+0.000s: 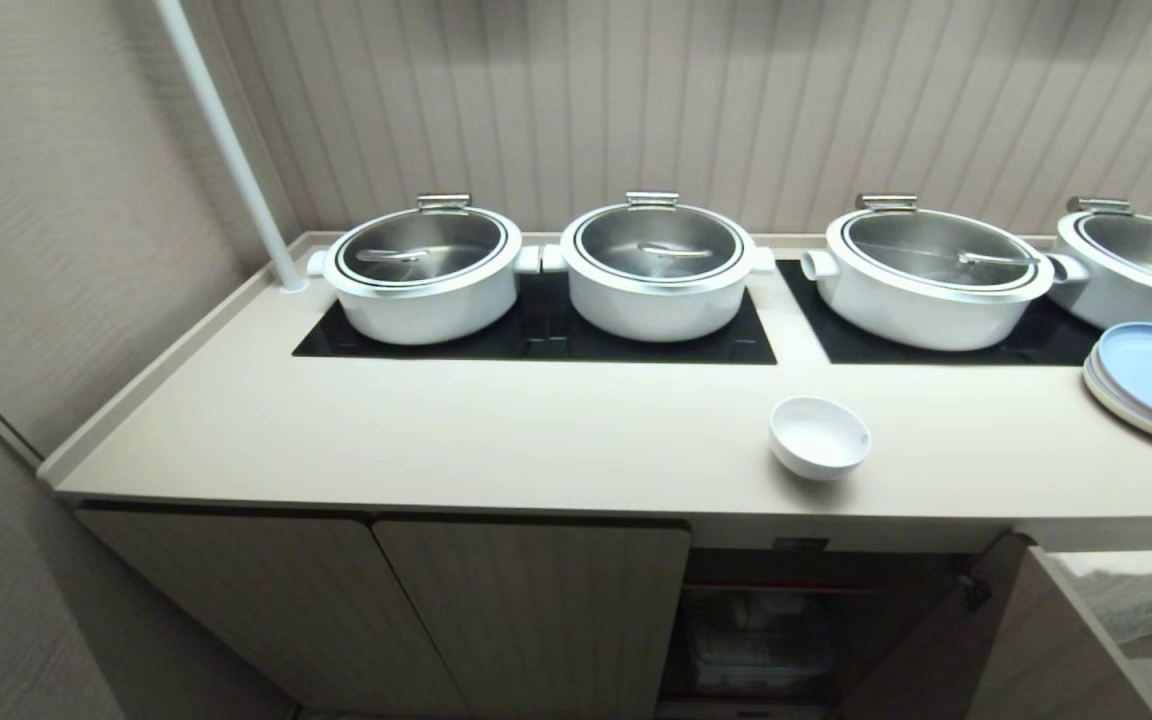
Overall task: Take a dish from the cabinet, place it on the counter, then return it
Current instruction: Pick up the bowl from the table
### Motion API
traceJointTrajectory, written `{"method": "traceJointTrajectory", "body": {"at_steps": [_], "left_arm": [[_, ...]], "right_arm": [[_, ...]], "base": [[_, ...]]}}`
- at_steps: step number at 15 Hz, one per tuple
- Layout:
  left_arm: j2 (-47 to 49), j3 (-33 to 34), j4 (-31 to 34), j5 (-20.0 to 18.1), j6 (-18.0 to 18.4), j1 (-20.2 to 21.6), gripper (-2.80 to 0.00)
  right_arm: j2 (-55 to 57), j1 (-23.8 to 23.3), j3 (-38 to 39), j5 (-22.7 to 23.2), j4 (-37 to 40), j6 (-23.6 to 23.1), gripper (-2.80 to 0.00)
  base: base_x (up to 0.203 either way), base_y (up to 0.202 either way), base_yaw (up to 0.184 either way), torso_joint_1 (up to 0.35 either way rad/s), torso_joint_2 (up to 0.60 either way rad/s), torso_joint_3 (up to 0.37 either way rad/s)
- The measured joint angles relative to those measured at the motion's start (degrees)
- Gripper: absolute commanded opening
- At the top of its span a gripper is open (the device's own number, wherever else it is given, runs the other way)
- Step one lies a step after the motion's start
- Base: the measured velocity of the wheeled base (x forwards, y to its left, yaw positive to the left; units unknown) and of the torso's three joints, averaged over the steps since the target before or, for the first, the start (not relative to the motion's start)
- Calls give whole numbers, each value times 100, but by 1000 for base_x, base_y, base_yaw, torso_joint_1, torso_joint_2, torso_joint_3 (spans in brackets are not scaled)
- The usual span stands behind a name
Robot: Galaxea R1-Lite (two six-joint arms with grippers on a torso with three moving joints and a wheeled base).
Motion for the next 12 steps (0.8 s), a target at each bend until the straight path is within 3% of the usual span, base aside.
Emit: {"method": "traceJointTrajectory", "body": {"at_steps": [12], "left_arm": [[0,-2,0,-1,1,0,-280]], "right_arm": [[1737,-11,-1209,13,503,-32,-280]], "base": [[0,0,0,0,0,0]]}}
